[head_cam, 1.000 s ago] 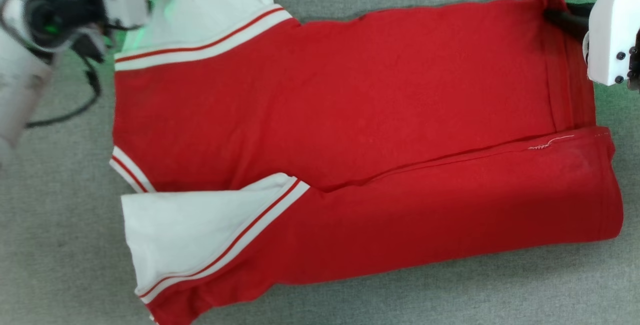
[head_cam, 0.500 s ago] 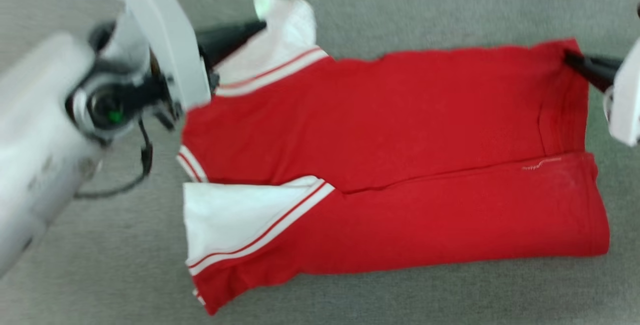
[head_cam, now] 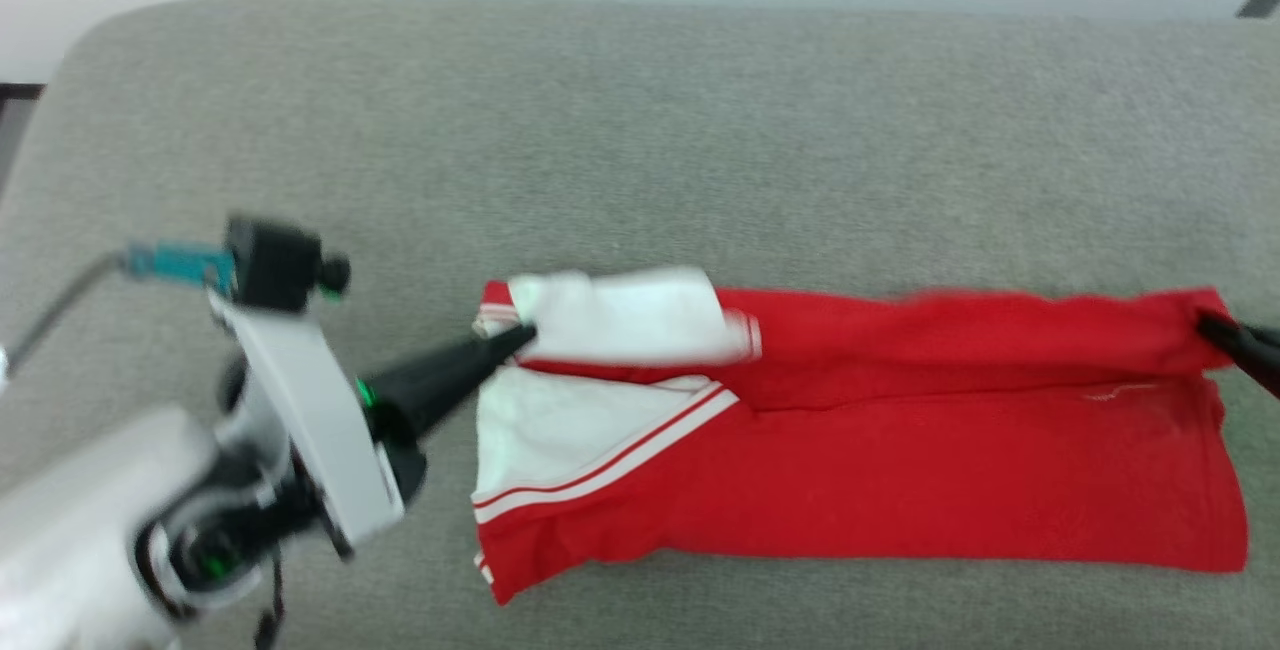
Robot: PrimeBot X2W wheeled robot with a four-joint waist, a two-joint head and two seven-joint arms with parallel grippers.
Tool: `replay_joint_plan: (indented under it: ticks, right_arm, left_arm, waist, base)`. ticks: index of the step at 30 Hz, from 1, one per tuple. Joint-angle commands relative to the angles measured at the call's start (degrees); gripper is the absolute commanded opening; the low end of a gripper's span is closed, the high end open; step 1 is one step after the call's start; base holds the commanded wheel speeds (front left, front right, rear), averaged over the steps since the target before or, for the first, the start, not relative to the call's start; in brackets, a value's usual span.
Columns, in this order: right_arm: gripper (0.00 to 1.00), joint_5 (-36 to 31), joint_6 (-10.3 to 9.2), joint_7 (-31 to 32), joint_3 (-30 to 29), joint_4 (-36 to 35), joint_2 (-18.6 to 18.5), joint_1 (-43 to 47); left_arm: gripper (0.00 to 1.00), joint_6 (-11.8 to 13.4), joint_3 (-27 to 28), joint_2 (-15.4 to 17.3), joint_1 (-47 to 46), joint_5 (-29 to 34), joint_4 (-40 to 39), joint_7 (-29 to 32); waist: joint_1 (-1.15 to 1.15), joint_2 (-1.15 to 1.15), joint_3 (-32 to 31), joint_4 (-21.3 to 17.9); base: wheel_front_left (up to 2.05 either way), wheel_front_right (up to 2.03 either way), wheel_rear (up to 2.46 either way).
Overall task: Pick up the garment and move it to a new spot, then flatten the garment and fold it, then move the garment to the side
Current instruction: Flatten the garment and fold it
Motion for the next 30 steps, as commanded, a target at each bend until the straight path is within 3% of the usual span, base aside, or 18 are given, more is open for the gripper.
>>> replay_joint_plan:
  ticks: [1,9,22,23,24,25,27,28,30]
  right_arm:
    - [0.0,0.45,-0.03,-1.11,-2.69,-1.11,-0.08,3.88]
    - [0.0,-1.19,-0.03,-2.34,-8.21,-4.76,2.61,15.11]
    - [0.0,-4.98,-0.03,-6.33,-4.82,1.75,6.79,14.16]
    - [0.24,-5.3,-0.03,-6.86,-4.69,1.86,6.73,13.77]
    - [0.49,-6.08,-0.03,-7.21,-4.42,2.0,6.25,13.77]
    - [1.0,-7.1,-0.03,-7.51,-4.02,1.83,5.63,13.81]
    - [1.0,-6.66,-0.03,-8.2,-4.34,0.88,6.26,14.04]
    - [1.0,-5.83,-0.03,-8.26,-4.55,0.31,6.65,14.44]
    - [1.0,-4.85,-0.03,-7.69,-5.79,-1.06,6.07,15.53]
  left_arm:
    - [0.0,-0.13,-0.05,0.4,2.94,-0.41,-1.6,-2.43]
    - [0.0,-0.13,-0.63,3.02,13.95,-1.13,-5.23,-11.23]
    - [0.0,-0.13,-3.48,-4.6,17.27,0.87,6.05,-12.94]
    - [0.0,-0.13,-3.26,-4.74,17.31,1.0,6.32,-13.35]
    - [0.04,-0.13,-3.06,-4.77,17.43,1.22,6.81,-13.93]
    - [0.33,-0.13,-2.99,-4.57,17.56,1.87,7.67,-14.73]
    - [0.92,-0.13,-2.64,-4.75,18.23,2.28,8.64,-16.58]
    - [1.0,-0.13,-2.34,-4.87,18.61,2.45,8.86,-17.44]
    - [1.0,-0.13,-1.48,-4.72,19.38,2.78,9.17,-18.96]
  waist:
    - [0.0,0.0,-1.03,1.73]
    - [0.0,0.0,-0.14,1.63]
    - [0.0,0.0,0.99,1.89]
    - [0.0,0.0,0.92,1.78]
    - [0.0,0.0,0.76,1.73]
    - [0.0,0.0,0.53,1.67]
    - [0.0,0.0,0.08,1.42]
    - [0.0,0.0,-0.2,1.3]
    - [0.0,0.0,-0.71,1.28]
  base:
    - [0.0,0.0,0.0]
    - [0.0,0.0,0.0]
    - [0.0,0.0,0.0]
    - [0.0,0.0,0.0]
    - [0.0,0.0,0.0]
    - [0.0,0.0,0.0]
    - [0.0,0.0,0.0]
    - [0.0,0.0,0.0]
    - [0.0,0.0,0.0]
